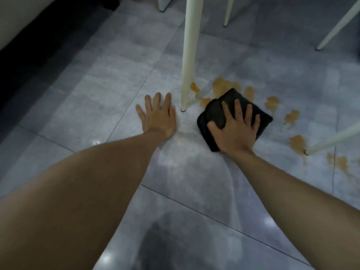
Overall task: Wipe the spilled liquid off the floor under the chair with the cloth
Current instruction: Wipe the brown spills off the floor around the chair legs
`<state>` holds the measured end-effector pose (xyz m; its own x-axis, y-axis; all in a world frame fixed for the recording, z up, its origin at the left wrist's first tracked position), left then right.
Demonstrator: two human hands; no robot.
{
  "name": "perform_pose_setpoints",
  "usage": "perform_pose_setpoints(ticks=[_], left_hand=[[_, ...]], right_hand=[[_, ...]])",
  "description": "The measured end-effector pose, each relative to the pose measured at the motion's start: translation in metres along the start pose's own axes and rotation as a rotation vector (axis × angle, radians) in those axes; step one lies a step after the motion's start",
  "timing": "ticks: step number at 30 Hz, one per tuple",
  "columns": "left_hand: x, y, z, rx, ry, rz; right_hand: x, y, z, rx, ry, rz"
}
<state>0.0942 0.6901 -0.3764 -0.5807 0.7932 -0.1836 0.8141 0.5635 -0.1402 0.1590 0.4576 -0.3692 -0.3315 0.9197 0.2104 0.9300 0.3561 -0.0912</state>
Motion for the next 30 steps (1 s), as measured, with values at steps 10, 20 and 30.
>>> perform_pose_setpoints(ticks=[10, 20, 30], left_hand=[[0.0, 0.006, 0.006, 0.024, 0.04, -0.074], [-0.001, 0.007, 0.008, 0.032, 0.025, -0.048], [-0.002, 0.008, 0.008, 0.046, 0.009, -0.039]], right_hand=[[-0.01, 0.035, 0.0, 0.027, -0.07, -0.103], [0.064, 0.096, 0.005, 0.021, -0.053, -0.291], [0.081, 0.102, 0.009, -0.025, -0.036, -0.223]])
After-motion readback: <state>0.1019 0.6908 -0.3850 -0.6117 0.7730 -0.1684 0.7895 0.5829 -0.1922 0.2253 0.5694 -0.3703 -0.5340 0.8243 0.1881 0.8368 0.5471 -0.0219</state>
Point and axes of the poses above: each hand's wrist, its own y-axis towards the middle knuckle, its own z-axis out of the palm, x = y × z, the point moved 8 cm from there along y, towards the middle knuckle, and after that the axes turned 4 degrees about -z, right-handed, at the moved point
